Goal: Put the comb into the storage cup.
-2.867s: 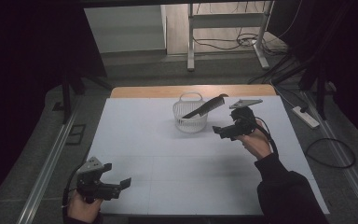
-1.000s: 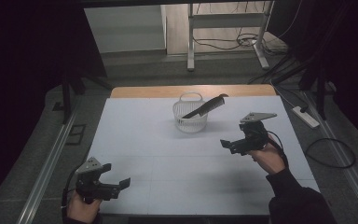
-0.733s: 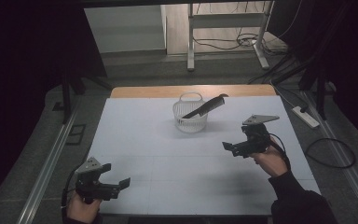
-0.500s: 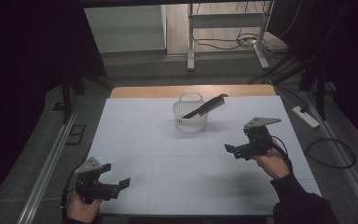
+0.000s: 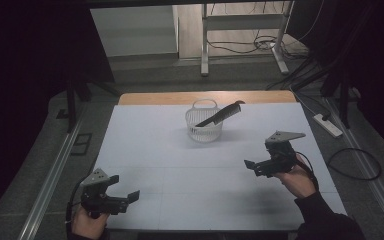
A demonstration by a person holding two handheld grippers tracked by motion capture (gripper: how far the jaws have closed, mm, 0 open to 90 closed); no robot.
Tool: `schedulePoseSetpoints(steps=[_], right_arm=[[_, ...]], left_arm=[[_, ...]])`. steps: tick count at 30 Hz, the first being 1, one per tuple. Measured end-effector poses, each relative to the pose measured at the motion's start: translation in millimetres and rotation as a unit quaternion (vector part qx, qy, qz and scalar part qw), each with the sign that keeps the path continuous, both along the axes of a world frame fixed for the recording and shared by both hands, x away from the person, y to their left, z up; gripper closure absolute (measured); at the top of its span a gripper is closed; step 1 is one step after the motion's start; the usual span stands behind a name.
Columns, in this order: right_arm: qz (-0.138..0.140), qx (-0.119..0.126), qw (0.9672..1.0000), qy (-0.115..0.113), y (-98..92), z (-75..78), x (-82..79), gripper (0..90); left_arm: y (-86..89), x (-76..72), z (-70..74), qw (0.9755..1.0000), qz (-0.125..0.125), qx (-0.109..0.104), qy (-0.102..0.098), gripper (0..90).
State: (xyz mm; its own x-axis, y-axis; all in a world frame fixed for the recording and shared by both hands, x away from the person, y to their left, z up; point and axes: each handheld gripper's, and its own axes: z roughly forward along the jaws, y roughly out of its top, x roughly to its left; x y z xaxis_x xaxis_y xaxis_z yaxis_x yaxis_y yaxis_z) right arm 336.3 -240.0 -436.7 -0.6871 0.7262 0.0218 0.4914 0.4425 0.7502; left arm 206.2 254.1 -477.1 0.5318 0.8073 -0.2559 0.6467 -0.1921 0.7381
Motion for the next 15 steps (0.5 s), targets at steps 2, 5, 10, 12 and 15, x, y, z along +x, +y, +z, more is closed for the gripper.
schedulePoseSetpoints(steps=[2, 5, 10, 12, 15], right_arm=[[-0.001, -0.002, 1.0000, 0.001, -1.2, -0.2, -2.0, 0.0], [-0.003, -0.005, 1.0000, 0.002, -3.2, -0.9, -4.9, 0.0], [-0.005, -0.008, 0.9999, 0.005, -6.7, -3.0, -9.2, 0.0], [-0.006, -0.009, 0.9999, 0.006, -8.3, -4.1, -11.0, 0.0], [-0.008, -0.011, 0.9999, 0.007, -10.2, -5.1, -13.0, 0.0]], left_arm=[[-0.1, -0.2, 0.2, 1.0000, 0.001, 0.000, -0.001, 0.3], [-0.3, -0.3, 0.3, 1.0000, 0.001, 0.001, -0.002, 0.3], [-0.2, -0.7, 0.5, 1.0000, 0.004, 0.005, -0.007, 0.2], [-0.3, -0.8, 0.5, 1.0000, 0.004, 0.006, -0.007, 0.2], [-0.4, -1.0, 0.7, 0.9999, 0.004, 0.008, -0.009, 0.2]])
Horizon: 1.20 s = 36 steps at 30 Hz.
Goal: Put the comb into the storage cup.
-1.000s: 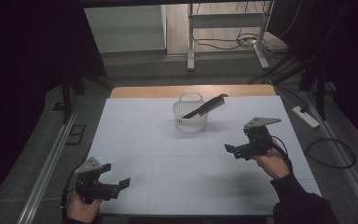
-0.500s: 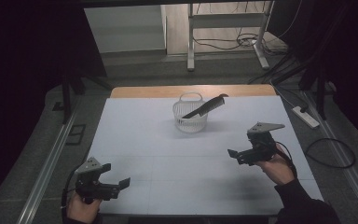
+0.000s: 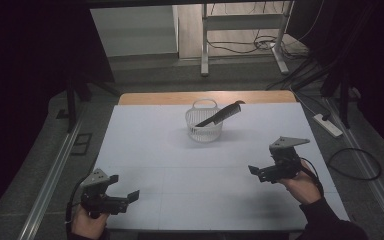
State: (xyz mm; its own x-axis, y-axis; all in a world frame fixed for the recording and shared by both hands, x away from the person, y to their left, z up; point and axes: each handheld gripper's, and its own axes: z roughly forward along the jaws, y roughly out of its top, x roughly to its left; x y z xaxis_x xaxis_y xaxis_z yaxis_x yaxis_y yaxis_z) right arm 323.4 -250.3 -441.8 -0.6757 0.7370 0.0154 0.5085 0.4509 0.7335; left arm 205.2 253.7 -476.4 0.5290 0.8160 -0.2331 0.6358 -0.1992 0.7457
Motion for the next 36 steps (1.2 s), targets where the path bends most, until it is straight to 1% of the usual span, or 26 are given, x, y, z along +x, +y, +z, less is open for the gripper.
schedulePoseSetpoints(steps=[5, 12, 16, 20, 25, 36], right_arm=[[-0.003, -0.002, 1.0000, 0.003, -3.1, -1.1, -3.9, 0.0], [-0.005, -0.007, 0.9999, 0.005, -8.4, -3.1, -8.8, 0.0], [-0.009, -0.006, 0.9998, 0.017, -11.3, -4.4, -11.5, 0.0], [-0.011, -0.009, 0.9996, 0.022, -14.3, -6.4, -14.6, 0.0], [-0.013, -0.013, 0.9997, 0.015, -19.7, -6.6, -18.6, 0.0], [-0.028, -0.014, 0.9994, 0.013, -34.9, -6.6, -27.3, 0.0]], left_arm=[[0.3, -0.3, 0.1, 1.0000, 0.002, 0.002, -0.002, 0.2], [0.2, 0.3, -0.3, 1.0000, 0.001, 0.002, 0.001, 0.2], [0.4, 0.6, -0.6, 1.0000, 0.001, 0.000, 0.003, 0.2], [0.4, 0.7, -0.6, 1.0000, 0.001, 0.000, 0.004, 0.2], [0.7, 0.8, -0.8, 1.0000, 0.001, -0.002, 0.004, 0.2], [0.6, 0.6, -0.7, 1.0000, -0.001, -0.002, 0.003, 0.4]])
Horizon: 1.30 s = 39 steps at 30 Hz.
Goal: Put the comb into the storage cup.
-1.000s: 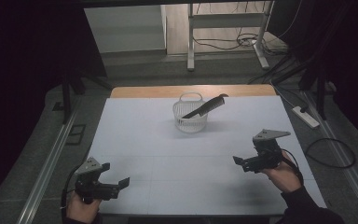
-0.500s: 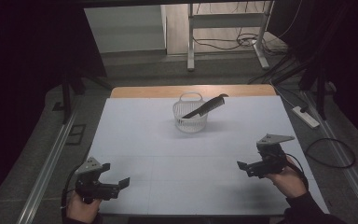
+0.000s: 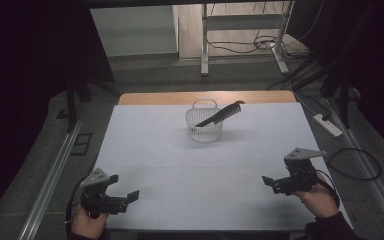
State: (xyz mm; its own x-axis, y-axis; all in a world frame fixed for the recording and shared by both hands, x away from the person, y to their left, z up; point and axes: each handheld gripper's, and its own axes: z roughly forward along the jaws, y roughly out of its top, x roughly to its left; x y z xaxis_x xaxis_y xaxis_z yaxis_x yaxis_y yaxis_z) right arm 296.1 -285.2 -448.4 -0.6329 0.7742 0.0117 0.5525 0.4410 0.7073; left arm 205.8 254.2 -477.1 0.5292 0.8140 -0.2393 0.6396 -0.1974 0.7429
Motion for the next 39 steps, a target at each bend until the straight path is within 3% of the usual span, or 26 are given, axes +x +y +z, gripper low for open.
schedulePoseSetpoints(steps=[31, 39], right_arm=[[-0.051, -0.004, 0.9986, -0.009, -37.7, -1.7, -25.9, 0.0], [-0.067, -0.005, 0.9977, -0.001, -47.1, -3.7, -33.1, 0.0]], left_arm=[[0.5, 0.0, -0.1, 1.0000, 0.001, -0.003, -0.001, 0.4], [1.6, 0.0, -0.1, 1.0000, 0.001, -0.007, 0.000, 0.4]])
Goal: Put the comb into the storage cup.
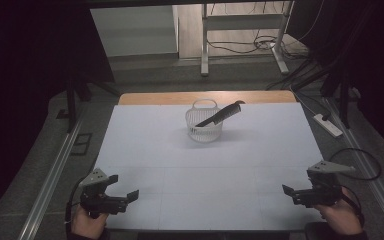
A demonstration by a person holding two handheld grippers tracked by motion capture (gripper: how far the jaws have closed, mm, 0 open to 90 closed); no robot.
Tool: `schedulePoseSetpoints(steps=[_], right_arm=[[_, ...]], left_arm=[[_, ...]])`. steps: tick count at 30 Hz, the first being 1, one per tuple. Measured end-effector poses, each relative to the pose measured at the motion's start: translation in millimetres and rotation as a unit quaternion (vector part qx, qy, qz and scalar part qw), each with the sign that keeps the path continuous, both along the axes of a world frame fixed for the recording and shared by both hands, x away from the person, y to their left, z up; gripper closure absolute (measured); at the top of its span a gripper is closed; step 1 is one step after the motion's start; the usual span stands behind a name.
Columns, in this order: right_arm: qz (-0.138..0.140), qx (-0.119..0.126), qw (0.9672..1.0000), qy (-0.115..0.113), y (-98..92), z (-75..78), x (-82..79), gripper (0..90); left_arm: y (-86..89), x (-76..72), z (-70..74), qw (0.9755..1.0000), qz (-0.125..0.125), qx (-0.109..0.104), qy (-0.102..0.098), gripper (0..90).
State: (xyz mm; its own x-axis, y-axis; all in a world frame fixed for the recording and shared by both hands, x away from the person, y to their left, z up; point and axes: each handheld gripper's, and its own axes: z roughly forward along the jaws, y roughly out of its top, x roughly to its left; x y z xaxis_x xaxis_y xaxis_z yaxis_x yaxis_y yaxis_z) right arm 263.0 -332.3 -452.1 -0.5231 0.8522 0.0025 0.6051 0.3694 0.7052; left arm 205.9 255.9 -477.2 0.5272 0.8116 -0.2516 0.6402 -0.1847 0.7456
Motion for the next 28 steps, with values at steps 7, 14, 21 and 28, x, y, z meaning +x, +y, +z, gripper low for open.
schedulePoseSetpoints(steps=[7, 14, 21, 28], right_arm=[[-0.011, -0.004, 0.9999, 0.006, -6.1, -3.4, -5.5, 0.0], [-0.023, -0.015, 0.9996, 0.009, -10.7, -3.0, -10.9, 0.0], [-0.031, -0.025, 0.9991, 0.011, -12.4, -2.8, -14.6, 0.0], [-0.031, -0.041, 0.9985, 0.017, -11.7, -4.0, -15.9, 0.0]], left_arm=[[0.2, -0.1, -0.1, 1.0000, -0.001, 0.000, 0.000, 0.4], [0.7, -0.4, -0.3, 1.0000, -0.002, -0.003, -0.001, 0.4], [0.9, -0.4, -0.4, 1.0000, -0.007, -0.005, -0.001, 0.3], [1.1, -0.1, -0.2, 0.9999, -0.009, -0.007, -0.001, 0.4]])
